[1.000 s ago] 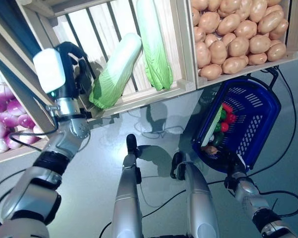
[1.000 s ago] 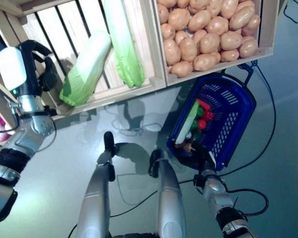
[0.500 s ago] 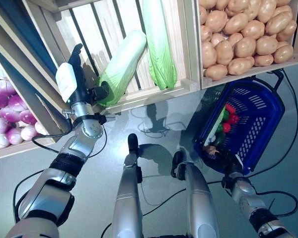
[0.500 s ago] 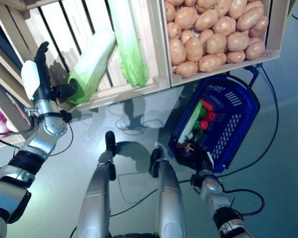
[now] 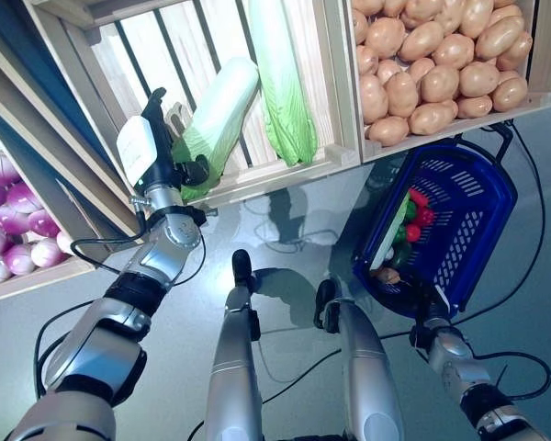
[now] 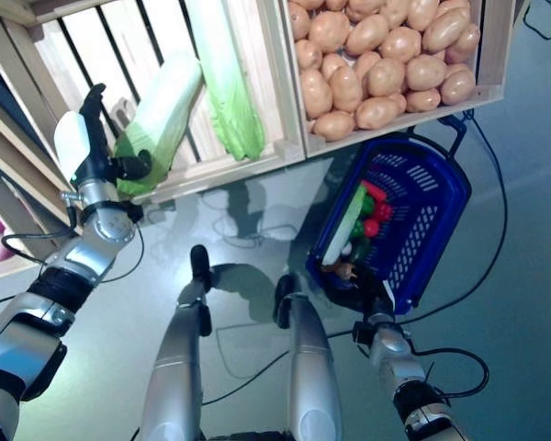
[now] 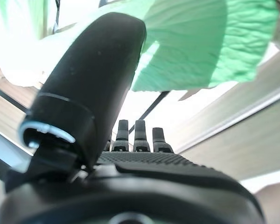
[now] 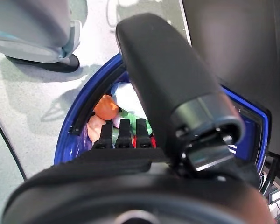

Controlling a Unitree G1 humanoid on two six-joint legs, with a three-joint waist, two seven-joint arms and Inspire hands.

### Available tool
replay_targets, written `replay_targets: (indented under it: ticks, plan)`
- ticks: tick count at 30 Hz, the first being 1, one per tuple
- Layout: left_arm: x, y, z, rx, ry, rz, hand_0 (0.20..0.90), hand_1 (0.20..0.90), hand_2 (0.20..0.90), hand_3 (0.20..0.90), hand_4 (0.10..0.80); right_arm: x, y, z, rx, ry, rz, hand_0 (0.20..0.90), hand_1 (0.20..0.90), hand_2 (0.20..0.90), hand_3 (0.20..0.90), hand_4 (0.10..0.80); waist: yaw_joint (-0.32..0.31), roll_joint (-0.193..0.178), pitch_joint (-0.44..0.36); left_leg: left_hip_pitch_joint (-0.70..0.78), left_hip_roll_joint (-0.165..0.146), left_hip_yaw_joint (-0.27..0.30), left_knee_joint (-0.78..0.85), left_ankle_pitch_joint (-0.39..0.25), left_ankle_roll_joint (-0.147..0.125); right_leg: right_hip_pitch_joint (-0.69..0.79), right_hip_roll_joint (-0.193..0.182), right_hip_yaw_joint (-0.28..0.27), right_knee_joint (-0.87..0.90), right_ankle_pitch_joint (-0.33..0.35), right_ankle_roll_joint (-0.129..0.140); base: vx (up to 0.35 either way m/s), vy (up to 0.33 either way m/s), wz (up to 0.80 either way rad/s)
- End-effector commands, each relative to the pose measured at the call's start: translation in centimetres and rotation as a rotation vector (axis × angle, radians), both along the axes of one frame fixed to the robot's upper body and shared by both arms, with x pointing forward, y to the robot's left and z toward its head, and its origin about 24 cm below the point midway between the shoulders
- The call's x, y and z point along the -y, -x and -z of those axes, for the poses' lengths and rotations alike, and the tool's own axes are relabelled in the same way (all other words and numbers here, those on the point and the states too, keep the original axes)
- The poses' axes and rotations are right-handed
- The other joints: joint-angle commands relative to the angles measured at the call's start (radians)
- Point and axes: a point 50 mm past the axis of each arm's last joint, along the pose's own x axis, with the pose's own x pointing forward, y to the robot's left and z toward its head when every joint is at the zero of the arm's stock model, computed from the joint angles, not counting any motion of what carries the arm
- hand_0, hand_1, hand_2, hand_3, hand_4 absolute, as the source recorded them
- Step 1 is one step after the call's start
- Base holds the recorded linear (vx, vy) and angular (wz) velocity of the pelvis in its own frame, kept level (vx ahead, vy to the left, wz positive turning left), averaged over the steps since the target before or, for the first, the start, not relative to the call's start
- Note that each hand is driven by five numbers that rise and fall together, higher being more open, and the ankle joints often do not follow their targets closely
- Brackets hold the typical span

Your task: Put vegetables into the basket

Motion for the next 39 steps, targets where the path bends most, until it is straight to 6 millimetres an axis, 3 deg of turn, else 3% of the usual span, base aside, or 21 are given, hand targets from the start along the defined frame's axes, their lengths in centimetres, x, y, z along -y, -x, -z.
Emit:
replay_targets:
  ticks: [1,13,21,39]
  plan:
    - [-0.3,-0.4,-4.9,0.202,0.031,-0.062,0.900,0.900,0.900,0.900,0.800,0.8,-0.3,-1.0,0.053,0.032,0.055,0.900,0.900,0.900,0.900,0.800,-0.001,-0.014,0.000,-0.013,-0.006,0.026,0.195,-0.219,0.001,0.038,0.026,0.065,-0.231,0.203,0.022,0.011,0.007,-0.04]
    - [0.8,-1.2,-4.8,0.214,0.117,-0.145,0.900,0.900,0.900,0.900,0.800,0.0,-0.9,-1.2,0.056,0.022,0.048,0.900,0.900,0.900,0.900,0.800,-0.021,-0.029,0.000,-0.043,-0.001,0.026,0.215,-0.221,0.006,-0.003,0.034,0.073,-0.203,0.202,0.019,0.007,-0.010,-0.02]
    - [0.0,-1.4,-4.5,0.249,0.212,-0.260,0.900,0.900,0.900,0.900,0.800,-0.4,-1.1,-1.3,0.057,0.018,0.052,0.900,0.900,0.900,0.900,0.800,-0.036,-0.056,0.000,-0.084,0.012,0.024,0.246,-0.224,0.003,-0.043,0.038,0.079,-0.176,0.198,0.013,-0.003,-0.027,-0.05]
    - [2.0,-2.4,-4.1,0.192,0.248,-0.176,0.900,0.900,0.900,0.900,0.800,-1.4,-1.6,-1.8,0.088,0.013,0.032,0.900,0.900,0.900,0.900,0.800,-0.062,-0.081,0.000,-0.122,0.014,0.026,0.241,-0.217,0.004,-0.087,0.054,0.091,-0.185,0.211,0.016,-0.010,-0.011,-0.04]
